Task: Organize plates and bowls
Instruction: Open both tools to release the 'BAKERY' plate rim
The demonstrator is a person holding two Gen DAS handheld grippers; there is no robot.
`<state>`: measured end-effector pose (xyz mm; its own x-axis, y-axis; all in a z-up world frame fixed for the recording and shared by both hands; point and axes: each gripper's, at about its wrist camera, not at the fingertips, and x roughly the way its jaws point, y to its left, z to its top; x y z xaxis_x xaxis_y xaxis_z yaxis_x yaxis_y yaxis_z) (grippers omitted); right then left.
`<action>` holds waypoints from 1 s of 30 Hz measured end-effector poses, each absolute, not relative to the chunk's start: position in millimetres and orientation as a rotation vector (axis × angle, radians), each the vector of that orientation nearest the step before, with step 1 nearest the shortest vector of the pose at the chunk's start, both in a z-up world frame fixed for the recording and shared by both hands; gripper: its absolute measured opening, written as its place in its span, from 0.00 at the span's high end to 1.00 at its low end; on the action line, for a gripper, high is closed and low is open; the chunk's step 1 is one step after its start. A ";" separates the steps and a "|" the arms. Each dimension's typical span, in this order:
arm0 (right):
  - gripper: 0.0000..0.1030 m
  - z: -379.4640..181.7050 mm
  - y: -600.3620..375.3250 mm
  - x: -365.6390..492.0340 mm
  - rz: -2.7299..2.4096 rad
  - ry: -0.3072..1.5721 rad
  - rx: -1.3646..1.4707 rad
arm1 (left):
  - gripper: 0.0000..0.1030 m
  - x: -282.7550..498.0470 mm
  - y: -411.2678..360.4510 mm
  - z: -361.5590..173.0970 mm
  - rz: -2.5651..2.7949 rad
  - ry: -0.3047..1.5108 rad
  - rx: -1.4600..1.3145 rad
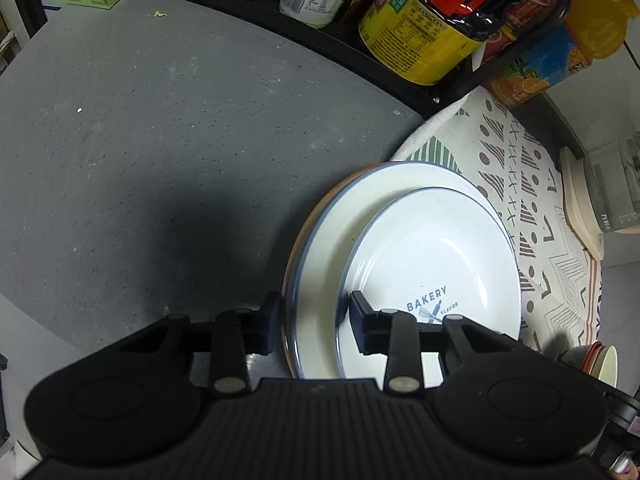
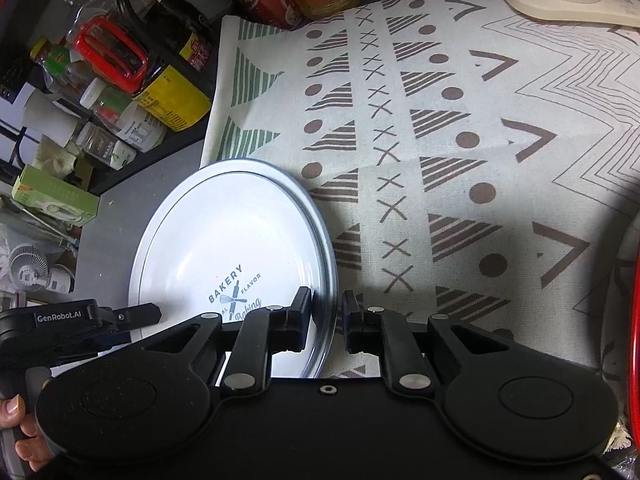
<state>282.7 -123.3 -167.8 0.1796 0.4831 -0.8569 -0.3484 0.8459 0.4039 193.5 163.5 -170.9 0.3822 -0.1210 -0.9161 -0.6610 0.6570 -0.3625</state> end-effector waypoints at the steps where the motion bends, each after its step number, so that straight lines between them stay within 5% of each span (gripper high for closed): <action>1: 0.85 -167.8 -122.9 282.5 0.590 1.262 0.128 | 0.67 192.6 164.3 -171.2 0.397 1.148 -0.822; 16: 0.78 -167.7 -116.8 279.6 0.578 1.259 0.109 | 0.71 188.9 168.0 -170.4 0.387 1.143 -0.846; 20: 0.58 -161.0 -114.3 275.4 0.587 1.231 0.096 | 0.67 191.8 167.2 -169.6 0.387 1.183 -0.827; 27: 0.40 -144.9 -117.3 265.5 0.568 1.171 0.092 | 0.32 187.6 163.0 -159.7 0.376 1.177 -0.771; 30: 0.35 -138.0 -118.1 258.7 0.566 1.157 0.082 | 0.24 188.4 160.4 -152.7 0.371 1.172 -0.732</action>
<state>258.7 -118.1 -138.0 0.2793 0.4627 -0.8413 -0.3803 0.8579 0.3456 188.4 160.4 -152.7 0.3652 -0.1040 -0.9251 -0.6170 0.7171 -0.3241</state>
